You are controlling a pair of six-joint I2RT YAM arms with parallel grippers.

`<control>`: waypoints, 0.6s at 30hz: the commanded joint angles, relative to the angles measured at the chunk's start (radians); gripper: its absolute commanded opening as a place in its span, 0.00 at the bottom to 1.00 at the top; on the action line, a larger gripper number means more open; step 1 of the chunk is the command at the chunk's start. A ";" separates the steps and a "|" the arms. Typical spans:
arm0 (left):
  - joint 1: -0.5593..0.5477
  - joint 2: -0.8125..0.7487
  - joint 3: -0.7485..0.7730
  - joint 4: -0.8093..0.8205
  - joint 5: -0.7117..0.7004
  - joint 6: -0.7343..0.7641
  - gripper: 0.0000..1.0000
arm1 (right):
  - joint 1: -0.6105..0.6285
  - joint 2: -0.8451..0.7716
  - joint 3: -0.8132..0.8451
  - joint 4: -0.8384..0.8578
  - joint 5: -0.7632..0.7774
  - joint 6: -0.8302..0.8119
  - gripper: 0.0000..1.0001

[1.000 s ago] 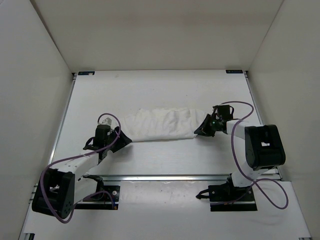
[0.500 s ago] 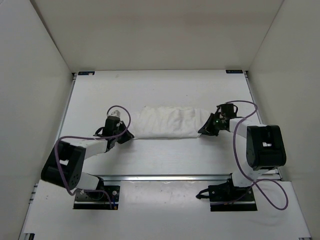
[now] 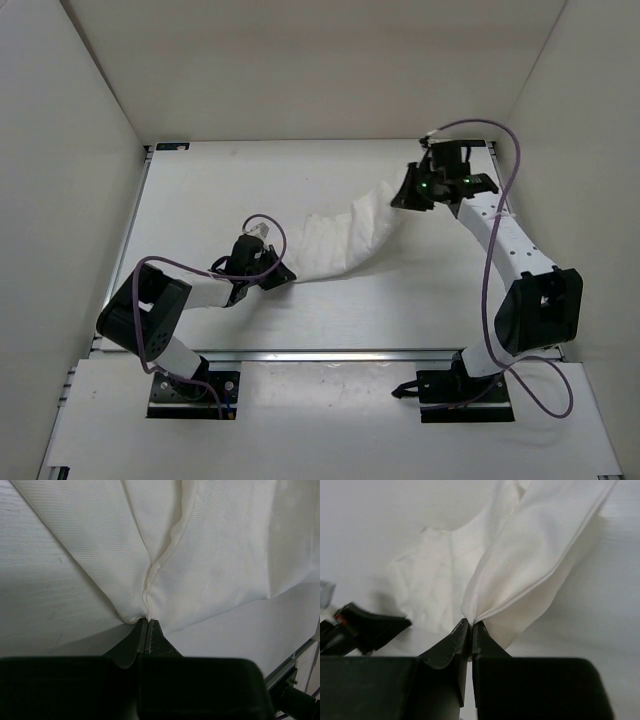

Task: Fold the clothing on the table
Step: Fold the skirt

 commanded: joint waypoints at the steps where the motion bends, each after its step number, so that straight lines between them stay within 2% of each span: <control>1: -0.009 0.015 -0.006 0.011 0.006 -0.013 0.00 | 0.157 0.034 0.116 -0.032 -0.007 -0.048 0.00; 8: 0.005 0.001 -0.026 0.023 0.003 -0.025 0.00 | 0.421 0.171 0.196 0.097 -0.038 -0.017 0.00; 18: 0.014 -0.043 -0.048 0.028 -0.004 -0.039 0.00 | 0.566 0.350 0.159 0.240 -0.141 0.058 0.00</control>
